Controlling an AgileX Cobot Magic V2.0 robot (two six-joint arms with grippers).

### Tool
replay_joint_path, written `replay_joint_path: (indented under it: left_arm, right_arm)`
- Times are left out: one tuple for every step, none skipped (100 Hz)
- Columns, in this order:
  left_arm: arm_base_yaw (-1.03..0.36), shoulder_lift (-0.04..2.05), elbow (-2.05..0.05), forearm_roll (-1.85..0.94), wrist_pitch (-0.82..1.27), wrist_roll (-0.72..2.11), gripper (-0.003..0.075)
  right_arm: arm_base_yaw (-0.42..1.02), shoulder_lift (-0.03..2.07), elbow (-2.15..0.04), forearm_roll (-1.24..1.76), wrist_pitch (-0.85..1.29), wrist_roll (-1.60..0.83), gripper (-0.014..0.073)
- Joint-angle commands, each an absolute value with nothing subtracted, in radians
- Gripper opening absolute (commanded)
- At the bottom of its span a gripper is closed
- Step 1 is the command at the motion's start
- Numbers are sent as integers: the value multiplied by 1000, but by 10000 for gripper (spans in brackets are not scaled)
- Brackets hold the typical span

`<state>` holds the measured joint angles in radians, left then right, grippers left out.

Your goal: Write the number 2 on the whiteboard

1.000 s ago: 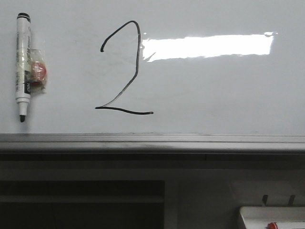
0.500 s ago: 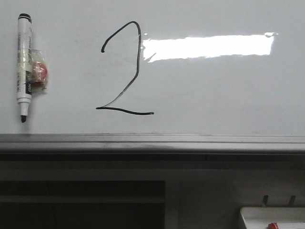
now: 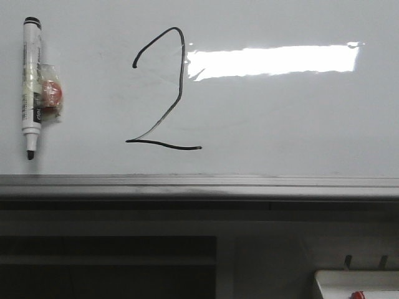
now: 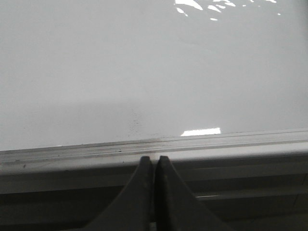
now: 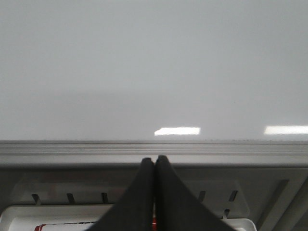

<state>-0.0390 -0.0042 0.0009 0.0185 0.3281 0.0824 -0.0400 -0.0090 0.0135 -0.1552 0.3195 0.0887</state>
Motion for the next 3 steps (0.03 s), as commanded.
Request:
replay_joint_path:
  left_arm:
    - [-34,-32,13,12,262,72,-20]
    - [-34,-32,13,12,262,72,-20]
    - [-34,-32,13,12,262,72,-20]
  right_arm:
    - [-47,-31,40,-153,292,77,-62]
    - [-47,-31,40,-153,292,77,-62]
    - [-47,-31,40,-153,292,77,-62]
